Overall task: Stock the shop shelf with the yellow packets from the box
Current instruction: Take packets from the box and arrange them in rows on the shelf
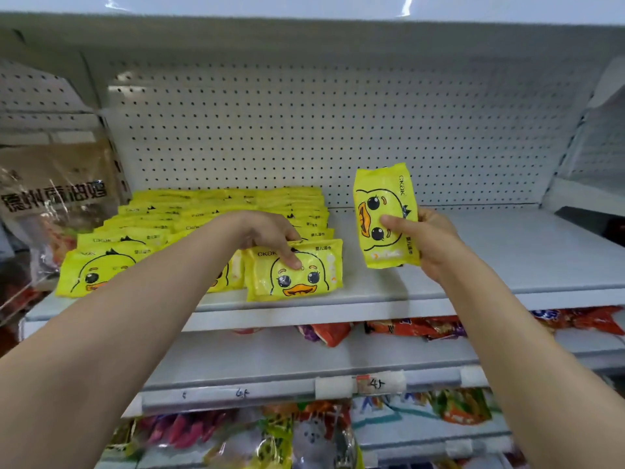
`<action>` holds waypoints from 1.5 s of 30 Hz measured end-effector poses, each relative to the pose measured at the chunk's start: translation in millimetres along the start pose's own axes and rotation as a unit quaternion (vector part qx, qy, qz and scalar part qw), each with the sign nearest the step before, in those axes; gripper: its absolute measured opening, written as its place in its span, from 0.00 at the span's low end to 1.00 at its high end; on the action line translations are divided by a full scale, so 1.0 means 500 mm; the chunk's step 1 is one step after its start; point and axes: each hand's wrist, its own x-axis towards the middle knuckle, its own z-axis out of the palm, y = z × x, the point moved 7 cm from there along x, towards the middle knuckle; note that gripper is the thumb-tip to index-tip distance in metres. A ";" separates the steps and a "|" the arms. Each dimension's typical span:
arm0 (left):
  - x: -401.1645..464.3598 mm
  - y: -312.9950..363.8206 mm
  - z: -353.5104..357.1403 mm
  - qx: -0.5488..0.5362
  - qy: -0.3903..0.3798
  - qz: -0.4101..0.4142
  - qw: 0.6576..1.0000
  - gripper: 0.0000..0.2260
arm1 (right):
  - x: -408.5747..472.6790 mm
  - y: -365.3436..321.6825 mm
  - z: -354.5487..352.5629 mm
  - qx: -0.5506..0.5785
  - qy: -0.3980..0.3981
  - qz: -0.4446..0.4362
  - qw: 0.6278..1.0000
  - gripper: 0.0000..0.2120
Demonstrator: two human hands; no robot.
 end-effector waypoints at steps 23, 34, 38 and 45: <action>0.215 0.225 -0.060 0.051 -0.038 0.096 0.993 0.13 | 0.196 -0.069 -0.145 -0.015 0.045 -0.045 0.998 0.16; 0.422 0.339 -0.100 0.218 0.059 0.065 0.972 0.17 | 0.323 -0.097 -0.283 -0.071 0.021 -0.059 0.996 0.16; 0.472 0.326 -0.104 0.237 0.103 0.062 0.964 0.22 | 0.358 -0.078 -0.309 -0.085 0.008 -0.050 0.995 0.15; 0.517 0.287 -0.113 0.271 0.151 0.023 0.950 0.31 | 0.400 -0.054 -0.324 -0.092 -0.021 -0.041 0.995 0.14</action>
